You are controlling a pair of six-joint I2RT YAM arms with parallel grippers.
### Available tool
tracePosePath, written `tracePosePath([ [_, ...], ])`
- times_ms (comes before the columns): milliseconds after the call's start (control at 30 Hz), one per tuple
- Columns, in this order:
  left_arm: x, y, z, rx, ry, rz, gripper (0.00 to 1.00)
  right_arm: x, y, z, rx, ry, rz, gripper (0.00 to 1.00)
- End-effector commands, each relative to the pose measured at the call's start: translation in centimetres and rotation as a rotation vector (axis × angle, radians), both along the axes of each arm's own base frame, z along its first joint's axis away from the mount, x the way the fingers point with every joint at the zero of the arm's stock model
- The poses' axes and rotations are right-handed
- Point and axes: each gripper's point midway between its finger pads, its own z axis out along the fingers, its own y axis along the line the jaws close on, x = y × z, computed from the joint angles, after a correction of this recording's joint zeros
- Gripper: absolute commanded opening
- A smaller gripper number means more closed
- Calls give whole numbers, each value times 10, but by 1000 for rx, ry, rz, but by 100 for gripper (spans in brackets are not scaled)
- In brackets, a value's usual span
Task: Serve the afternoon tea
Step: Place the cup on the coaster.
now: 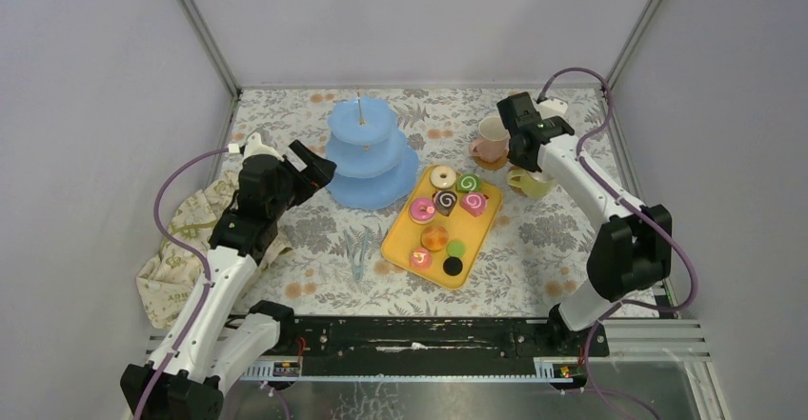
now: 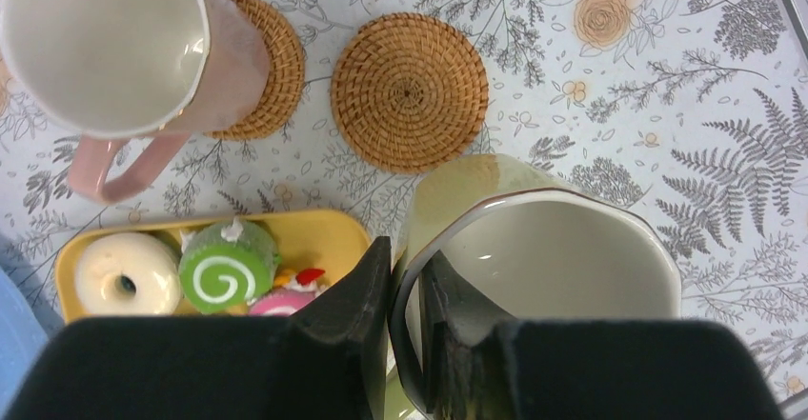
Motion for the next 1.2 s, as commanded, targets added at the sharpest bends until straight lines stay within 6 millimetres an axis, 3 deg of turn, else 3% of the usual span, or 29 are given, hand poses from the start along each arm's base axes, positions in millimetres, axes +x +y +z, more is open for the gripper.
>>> tracePosePath([
  [0, 0, 1, 13, 6, -45, 3, 99, 33, -4, 19, 19, -70, 27, 0],
  [533, -2, 4, 10, 16, -39, 14, 99, 73, -16, -7, 22, -21, 38, 0],
  [1167, -1, 4, 7, 12, -34, 18, 99, 96, -20, -24, 34, 6, 62, 0],
])
